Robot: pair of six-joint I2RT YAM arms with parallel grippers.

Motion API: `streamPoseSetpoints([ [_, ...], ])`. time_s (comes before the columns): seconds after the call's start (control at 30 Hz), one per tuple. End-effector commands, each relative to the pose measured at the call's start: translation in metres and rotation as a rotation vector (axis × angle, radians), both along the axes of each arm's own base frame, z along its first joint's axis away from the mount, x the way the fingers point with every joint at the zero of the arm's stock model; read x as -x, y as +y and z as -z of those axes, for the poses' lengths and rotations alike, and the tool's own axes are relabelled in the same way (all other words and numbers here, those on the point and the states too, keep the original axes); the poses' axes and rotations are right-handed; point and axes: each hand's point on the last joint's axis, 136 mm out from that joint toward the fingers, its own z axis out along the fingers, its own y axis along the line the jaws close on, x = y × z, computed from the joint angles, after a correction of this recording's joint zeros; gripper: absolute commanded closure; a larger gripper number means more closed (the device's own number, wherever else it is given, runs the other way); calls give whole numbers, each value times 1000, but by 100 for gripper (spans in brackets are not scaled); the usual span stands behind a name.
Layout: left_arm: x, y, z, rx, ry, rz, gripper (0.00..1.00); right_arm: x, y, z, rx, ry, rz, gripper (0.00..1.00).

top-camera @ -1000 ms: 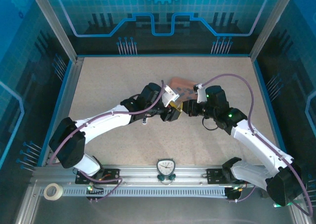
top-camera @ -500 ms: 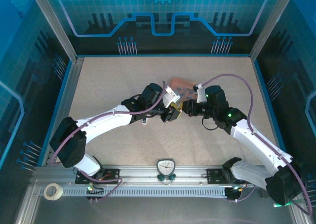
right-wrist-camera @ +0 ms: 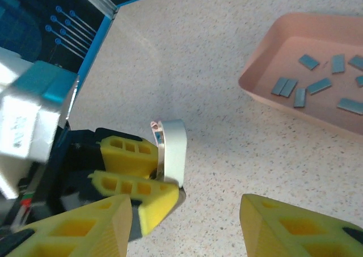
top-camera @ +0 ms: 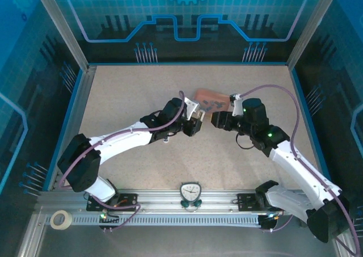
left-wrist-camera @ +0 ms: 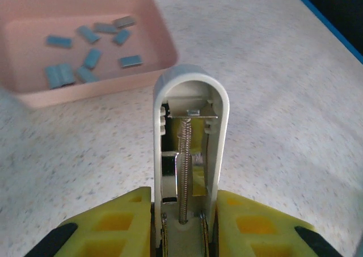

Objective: Load the staples into the stapler

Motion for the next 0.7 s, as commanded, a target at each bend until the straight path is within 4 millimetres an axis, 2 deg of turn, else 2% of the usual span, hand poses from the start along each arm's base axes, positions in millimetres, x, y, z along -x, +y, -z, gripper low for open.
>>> streamPoseSetpoints([
  [0.0, -20, 16, 30, -1, 89, -267, 95, 1, -11, 12, 18, 24, 51, 47],
  [0.2, -31, 30, 65, -74, 91, -454, 95, 4, -12, 24, 32, 42, 44, 47],
  [0.37, -36, 42, 85, -133, 103, -545, 94, 5, -12, 29, 31, 50, 40, 47],
  [0.43, -38, 47, 88, -171, 94, -574, 94, 5, -11, 29, 22, 49, 36, 47],
  [0.67, -40, 46, 101, -194, 104, -574, 94, 3, -9, 30, 10, 47, 35, 47],
])
